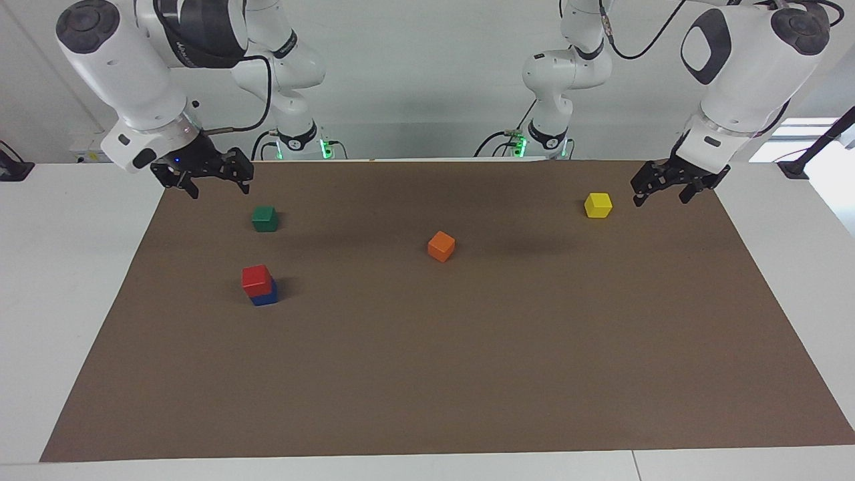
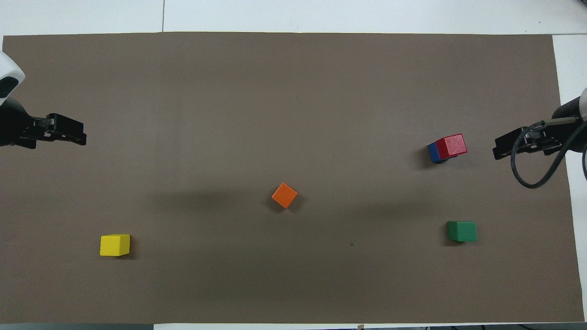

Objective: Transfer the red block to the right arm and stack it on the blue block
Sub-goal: 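Open the right gripper and retract it from the cubes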

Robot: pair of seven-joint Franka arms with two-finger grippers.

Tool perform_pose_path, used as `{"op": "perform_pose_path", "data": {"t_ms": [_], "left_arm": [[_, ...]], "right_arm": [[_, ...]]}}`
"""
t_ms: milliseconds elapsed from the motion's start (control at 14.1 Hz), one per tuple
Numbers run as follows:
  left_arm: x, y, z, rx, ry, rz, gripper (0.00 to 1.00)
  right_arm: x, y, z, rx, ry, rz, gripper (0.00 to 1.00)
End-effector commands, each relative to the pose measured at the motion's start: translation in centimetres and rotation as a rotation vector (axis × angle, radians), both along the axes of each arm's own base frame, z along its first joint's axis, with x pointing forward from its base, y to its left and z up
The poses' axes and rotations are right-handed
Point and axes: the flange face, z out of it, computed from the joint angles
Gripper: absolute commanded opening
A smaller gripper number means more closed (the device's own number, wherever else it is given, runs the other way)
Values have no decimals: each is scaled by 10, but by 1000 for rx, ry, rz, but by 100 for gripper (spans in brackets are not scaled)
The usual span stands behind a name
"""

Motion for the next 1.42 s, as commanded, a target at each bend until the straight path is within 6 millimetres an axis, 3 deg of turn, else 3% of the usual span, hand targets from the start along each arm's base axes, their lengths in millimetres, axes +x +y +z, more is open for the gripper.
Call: {"op": "perform_pose_path", "data": {"t_ms": [0,497,922,1064,1348], "left_arm": [[-1,3,1,-4,5,-3,100],[-1,3,1,-4,5,-3,100],[-1,3,1,-4,5,-3,100],[-1,3,1,-4,5,-3,100],[-1,3,1,-4,5,-3,100]], "right_arm": [[-1,-23,-1,-14,-39,-13,100],[7,-33,21,-21,-126,-39,100],[2,-44,19,-20,-116,-59,100],[-1,-63,18,-20,-111,-91,100],[-5,-63,20,-19,-99,-95,100]]}}
